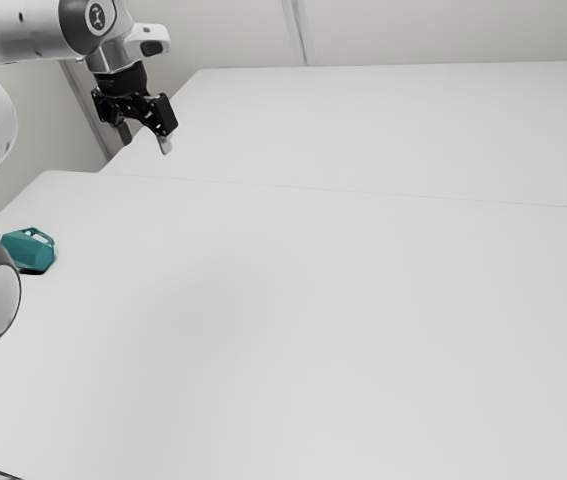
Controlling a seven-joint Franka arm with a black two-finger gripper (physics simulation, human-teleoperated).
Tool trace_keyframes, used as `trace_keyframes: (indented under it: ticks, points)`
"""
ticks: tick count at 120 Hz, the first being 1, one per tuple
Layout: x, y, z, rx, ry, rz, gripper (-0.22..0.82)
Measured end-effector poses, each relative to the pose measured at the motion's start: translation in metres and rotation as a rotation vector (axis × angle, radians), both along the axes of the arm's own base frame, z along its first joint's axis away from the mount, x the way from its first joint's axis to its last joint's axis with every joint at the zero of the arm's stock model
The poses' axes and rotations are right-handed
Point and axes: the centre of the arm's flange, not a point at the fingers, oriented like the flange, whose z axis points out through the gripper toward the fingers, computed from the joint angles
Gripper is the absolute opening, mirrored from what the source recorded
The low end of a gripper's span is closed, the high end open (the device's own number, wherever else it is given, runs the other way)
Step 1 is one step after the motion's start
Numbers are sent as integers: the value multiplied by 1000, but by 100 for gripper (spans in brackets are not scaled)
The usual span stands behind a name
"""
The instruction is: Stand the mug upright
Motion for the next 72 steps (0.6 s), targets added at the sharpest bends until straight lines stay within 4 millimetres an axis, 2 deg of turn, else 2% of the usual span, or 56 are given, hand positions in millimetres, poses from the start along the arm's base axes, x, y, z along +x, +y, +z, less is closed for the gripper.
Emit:
trace_keyframes:
  ticks: [14, 27, 34, 48, 56, 72]
  points:
    - [0, -1, 1, 8, 4, -7, 60]
    - [3, -23, -2, 46, 24, -50, 60]
    - [5, -21, -5, 75, 34, -49, 60]
    - [7, -1, -7, 140, 49, -23, 60]
    - [10, 15, -18, 174, 73, 4, 60]
    - [4, 89, -26, 155, 91, 116, 60]
